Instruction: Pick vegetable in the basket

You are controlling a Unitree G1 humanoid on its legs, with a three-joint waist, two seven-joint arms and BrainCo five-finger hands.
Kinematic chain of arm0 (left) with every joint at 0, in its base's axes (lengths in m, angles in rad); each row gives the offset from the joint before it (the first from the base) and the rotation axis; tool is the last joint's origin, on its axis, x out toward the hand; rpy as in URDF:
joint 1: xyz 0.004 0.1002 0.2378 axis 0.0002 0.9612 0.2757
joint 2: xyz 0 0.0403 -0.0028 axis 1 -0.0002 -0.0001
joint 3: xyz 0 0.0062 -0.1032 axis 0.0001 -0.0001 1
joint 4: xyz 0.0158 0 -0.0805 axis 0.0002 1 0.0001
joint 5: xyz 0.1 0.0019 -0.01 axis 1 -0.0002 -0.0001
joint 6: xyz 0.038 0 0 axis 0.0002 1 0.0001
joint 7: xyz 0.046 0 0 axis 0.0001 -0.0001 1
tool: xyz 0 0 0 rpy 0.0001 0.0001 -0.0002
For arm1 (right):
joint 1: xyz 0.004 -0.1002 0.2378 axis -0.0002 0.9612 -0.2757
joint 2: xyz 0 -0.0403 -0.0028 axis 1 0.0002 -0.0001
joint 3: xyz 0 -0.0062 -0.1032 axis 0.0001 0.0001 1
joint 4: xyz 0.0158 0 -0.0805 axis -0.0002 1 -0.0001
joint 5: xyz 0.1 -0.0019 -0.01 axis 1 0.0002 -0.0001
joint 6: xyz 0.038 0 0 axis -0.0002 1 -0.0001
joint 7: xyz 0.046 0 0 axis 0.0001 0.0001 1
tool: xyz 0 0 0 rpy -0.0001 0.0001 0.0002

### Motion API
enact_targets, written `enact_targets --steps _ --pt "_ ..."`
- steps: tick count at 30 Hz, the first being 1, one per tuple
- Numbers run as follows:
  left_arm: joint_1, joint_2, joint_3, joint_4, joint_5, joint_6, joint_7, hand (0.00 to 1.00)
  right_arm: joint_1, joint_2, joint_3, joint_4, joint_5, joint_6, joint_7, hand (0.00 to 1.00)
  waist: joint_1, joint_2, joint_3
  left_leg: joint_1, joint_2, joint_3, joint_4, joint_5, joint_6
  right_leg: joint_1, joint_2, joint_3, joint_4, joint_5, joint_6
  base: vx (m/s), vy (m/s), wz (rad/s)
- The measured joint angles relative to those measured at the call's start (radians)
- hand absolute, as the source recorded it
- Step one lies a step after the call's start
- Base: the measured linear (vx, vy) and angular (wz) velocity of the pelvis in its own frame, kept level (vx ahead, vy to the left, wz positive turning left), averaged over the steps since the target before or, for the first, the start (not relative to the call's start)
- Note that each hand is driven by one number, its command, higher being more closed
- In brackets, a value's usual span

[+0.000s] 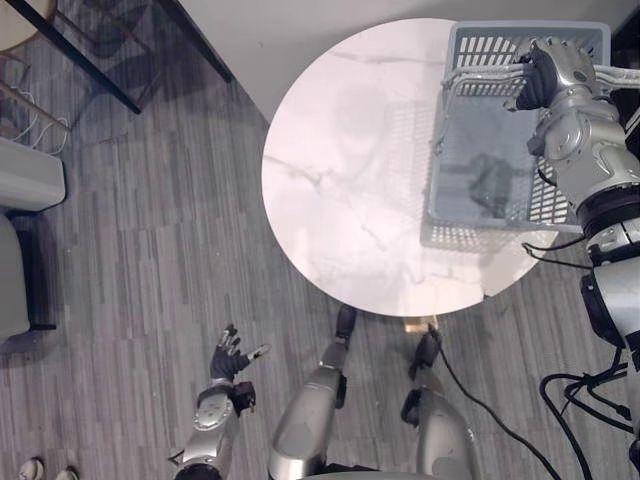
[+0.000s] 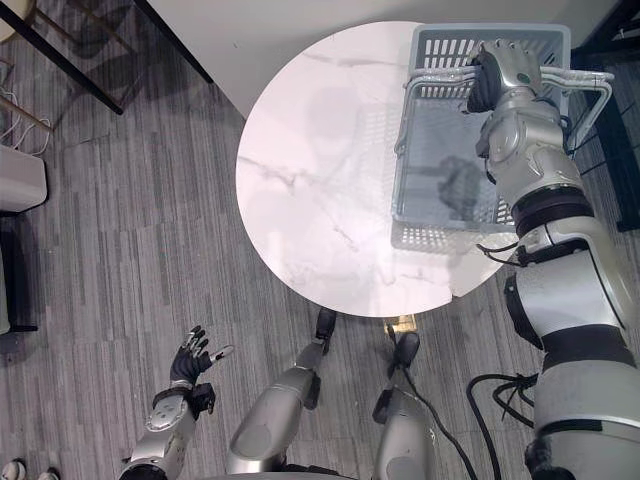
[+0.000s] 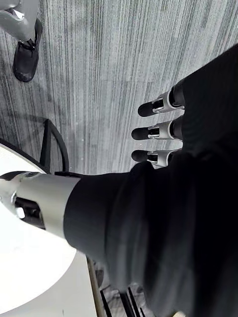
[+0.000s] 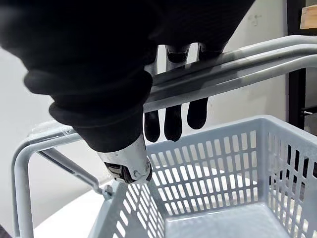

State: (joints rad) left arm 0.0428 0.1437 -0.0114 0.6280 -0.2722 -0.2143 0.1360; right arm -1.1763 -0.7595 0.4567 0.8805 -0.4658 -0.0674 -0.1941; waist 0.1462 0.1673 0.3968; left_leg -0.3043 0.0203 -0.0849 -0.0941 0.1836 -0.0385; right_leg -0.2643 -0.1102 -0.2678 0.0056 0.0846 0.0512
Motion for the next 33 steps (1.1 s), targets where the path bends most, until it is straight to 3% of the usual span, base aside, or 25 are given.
enact_targets --steps 7,9,13,14,17,24,27,29,30,31,32,33 --pt "0.011 -0.003 0.004 -0.049 0.031 0.013 0.000 0.00 0.358 0.014 -0.235 -0.333 0.047 0.007 -0.002 1.00 -0.044 -0.010 -0.005 0.076 0.014 0.031 -0.003 -0.005 0.004 0.058 0.005 0.036 0.000 -0.003 0.005 0.01 -0.013 -0.13" --pt "0.030 -0.003 0.006 -0.066 0.045 0.016 -0.001 0.00 0.470 0.058 -0.302 -0.426 0.065 0.009 -0.002 1.00 -0.066 -0.021 -0.013 0.101 0.015 0.042 -0.009 -0.012 0.004 0.077 0.007 0.049 -0.003 -0.009 0.009 -0.01 -0.003 -0.16" --pt "0.085 -0.003 0.025 -0.092 0.054 0.037 -0.002 0.00 0.738 0.170 -0.421 -0.641 0.079 0.009 -0.005 1.00 -0.090 -0.078 -0.077 0.141 0.020 0.079 -0.009 -0.038 0.003 0.109 0.017 0.086 -0.032 -0.009 0.018 0.05 -0.001 -0.30" --pt "0.107 -0.003 0.027 -0.104 0.065 0.045 -0.002 0.00 0.819 0.199 -0.441 -0.698 0.088 0.008 -0.004 1.00 -0.107 -0.102 -0.098 0.162 0.026 0.092 -0.007 -0.047 0.001 0.128 0.019 0.098 -0.039 -0.008 0.016 0.10 -0.018 -0.25" --pt "0.124 -0.004 0.028 -0.117 0.083 0.057 -0.003 0.00 0.981 0.270 -0.509 -0.795 0.103 0.004 0.001 1.00 -0.120 -0.138 -0.142 0.203 0.031 0.119 -0.003 -0.067 -0.003 0.157 0.024 0.125 -0.044 -0.006 0.013 0.09 -0.010 -0.29" --pt "0.182 -0.063 0.089 -0.224 0.091 0.077 -0.003 0.00 1.260 0.480 -0.626 -0.880 0.191 0.003 0.025 1.00 -0.170 -0.150 -0.216 0.276 0.032 0.186 -0.003 -0.101 -0.002 0.195 0.026 0.187 -0.043 -0.010 0.018 0.04 0.005 -0.29" --pt "0.202 -0.065 0.114 -0.266 0.090 0.081 -0.002 0.00 1.340 0.561 -0.650 -0.901 0.266 0.008 0.026 1.00 -0.187 -0.161 -0.214 0.291 0.034 0.231 -0.002 -0.104 -0.003 0.181 0.029 0.222 -0.033 -0.005 0.017 -0.04 0.015 -0.43" --pt "0.203 -0.065 0.140 -0.299 0.088 0.082 0.001 0.00 1.365 0.593 -0.650 -0.909 0.302 0.009 0.026 1.00 -0.185 -0.175 -0.205 0.280 0.042 0.273 0.016 -0.108 -0.002 0.147 0.029 0.257 0.001 -0.002 0.017 -0.08 0.023 -0.48" --pt "0.198 -0.059 0.151 -0.337 0.088 0.082 0.002 0.00 1.378 0.616 -0.652 -0.916 0.326 0.009 0.025 1.00 -0.184 -0.195 -0.196 0.236 0.044 0.293 0.091 -0.139 0.003 0.118 0.027 0.269 0.029 0.001 0.021 -0.13 0.026 -0.37" --pt "0.193 -0.063 0.163 -0.373 0.087 0.082 0.003 0.00 1.389 0.629 -0.652 -0.933 0.341 0.013 0.026 1.00 -0.180 -0.207 -0.190 0.178 0.057 0.316 0.187 -0.172 0.026 0.089 0.033 0.299 0.040 0.028 0.062 -0.19 0.009 -0.52" --pt "0.193 -0.077 0.173 -0.392 0.086 0.080 0.002 0.00 1.391 0.632 -0.653 -0.945 0.359 0.014 0.026 1.00 -0.160 -0.182 -0.189 0.140 0.104 0.340 0.219 -0.195 0.035 0.067 0.051 0.305 0.086 0.006 0.081 -0.17 0.001 -0.51" --pt "0.188 -0.080 0.180 -0.397 0.086 0.078 0.003 0.00 1.393 0.637 -0.653 -0.946 0.372 0.014 0.024 1.00 -0.159 -0.179 -0.187 0.130 0.116 0.344 0.234 -0.200 0.043 0.028 0.052 0.291 0.219 -0.057 0.048 -0.14 -0.025 -0.32"
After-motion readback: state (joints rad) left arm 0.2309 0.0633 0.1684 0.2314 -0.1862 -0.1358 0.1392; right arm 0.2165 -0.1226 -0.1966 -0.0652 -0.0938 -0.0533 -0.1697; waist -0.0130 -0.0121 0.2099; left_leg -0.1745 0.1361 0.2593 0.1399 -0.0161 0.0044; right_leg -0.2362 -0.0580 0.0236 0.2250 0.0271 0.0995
